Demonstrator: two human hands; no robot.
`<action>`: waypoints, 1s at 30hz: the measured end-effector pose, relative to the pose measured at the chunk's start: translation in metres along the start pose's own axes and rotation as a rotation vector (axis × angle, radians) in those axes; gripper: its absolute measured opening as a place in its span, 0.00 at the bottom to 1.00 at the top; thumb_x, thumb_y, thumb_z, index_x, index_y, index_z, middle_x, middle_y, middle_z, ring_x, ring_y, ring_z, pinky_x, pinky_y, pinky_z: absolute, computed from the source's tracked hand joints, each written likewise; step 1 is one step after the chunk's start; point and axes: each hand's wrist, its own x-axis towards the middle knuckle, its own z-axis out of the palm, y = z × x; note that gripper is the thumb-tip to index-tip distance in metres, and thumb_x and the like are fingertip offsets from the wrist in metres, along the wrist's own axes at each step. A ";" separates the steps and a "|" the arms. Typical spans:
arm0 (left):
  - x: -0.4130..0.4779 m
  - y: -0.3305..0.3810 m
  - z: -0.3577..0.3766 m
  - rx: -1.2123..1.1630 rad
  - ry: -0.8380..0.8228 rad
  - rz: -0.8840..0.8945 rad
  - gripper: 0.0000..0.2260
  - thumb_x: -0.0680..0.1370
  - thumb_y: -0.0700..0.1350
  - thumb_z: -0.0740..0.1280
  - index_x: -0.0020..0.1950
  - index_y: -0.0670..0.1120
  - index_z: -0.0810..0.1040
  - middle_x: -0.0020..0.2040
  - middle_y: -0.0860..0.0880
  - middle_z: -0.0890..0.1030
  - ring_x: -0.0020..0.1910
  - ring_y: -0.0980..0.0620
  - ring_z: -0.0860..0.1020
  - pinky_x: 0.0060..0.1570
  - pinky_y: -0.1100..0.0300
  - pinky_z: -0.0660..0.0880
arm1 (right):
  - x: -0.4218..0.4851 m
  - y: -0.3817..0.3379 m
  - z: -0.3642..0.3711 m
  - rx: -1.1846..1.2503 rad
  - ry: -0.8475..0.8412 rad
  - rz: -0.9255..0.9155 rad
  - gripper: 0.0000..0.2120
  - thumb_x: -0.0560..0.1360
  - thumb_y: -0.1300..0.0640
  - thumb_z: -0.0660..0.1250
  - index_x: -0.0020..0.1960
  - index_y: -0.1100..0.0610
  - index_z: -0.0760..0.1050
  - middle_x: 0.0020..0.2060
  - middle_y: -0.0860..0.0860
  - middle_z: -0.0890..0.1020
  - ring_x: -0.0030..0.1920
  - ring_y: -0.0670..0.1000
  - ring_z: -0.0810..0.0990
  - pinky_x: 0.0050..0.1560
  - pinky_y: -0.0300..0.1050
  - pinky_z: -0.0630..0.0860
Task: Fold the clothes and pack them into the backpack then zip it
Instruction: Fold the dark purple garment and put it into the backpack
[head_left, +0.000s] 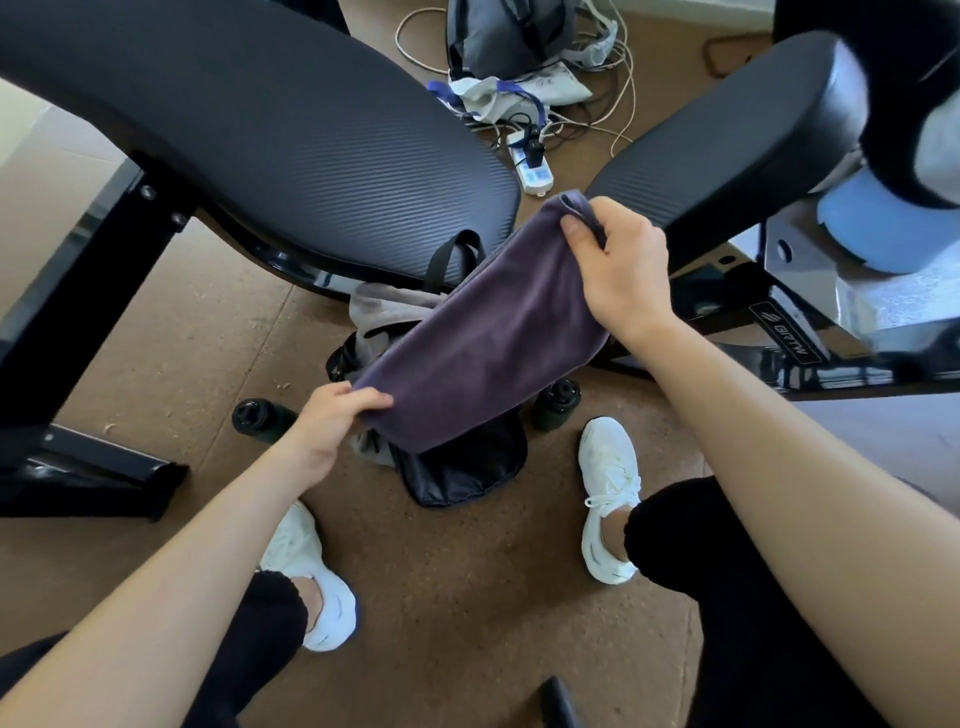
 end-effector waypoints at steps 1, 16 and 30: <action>0.000 0.003 -0.002 -0.129 0.056 0.002 0.13 0.74 0.43 0.73 0.56 0.40 0.84 0.48 0.48 0.87 0.49 0.48 0.82 0.46 0.60 0.75 | 0.001 0.002 0.000 0.003 0.005 0.029 0.14 0.83 0.51 0.62 0.38 0.50 0.68 0.31 0.43 0.72 0.35 0.46 0.71 0.39 0.44 0.62; 0.005 0.022 -0.030 0.506 0.647 0.333 0.12 0.84 0.51 0.62 0.54 0.42 0.72 0.48 0.43 0.78 0.47 0.43 0.77 0.44 0.49 0.71 | -0.012 -0.004 0.034 -0.070 -0.132 0.178 0.12 0.84 0.50 0.59 0.45 0.55 0.73 0.39 0.49 0.77 0.43 0.54 0.75 0.45 0.46 0.66; -0.021 0.045 0.010 0.147 0.304 0.427 0.14 0.81 0.52 0.66 0.39 0.48 0.71 0.35 0.52 0.75 0.36 0.53 0.72 0.39 0.54 0.69 | -0.040 -0.040 0.076 0.187 -0.295 0.171 0.15 0.83 0.51 0.62 0.49 0.63 0.75 0.42 0.55 0.81 0.41 0.49 0.75 0.46 0.52 0.74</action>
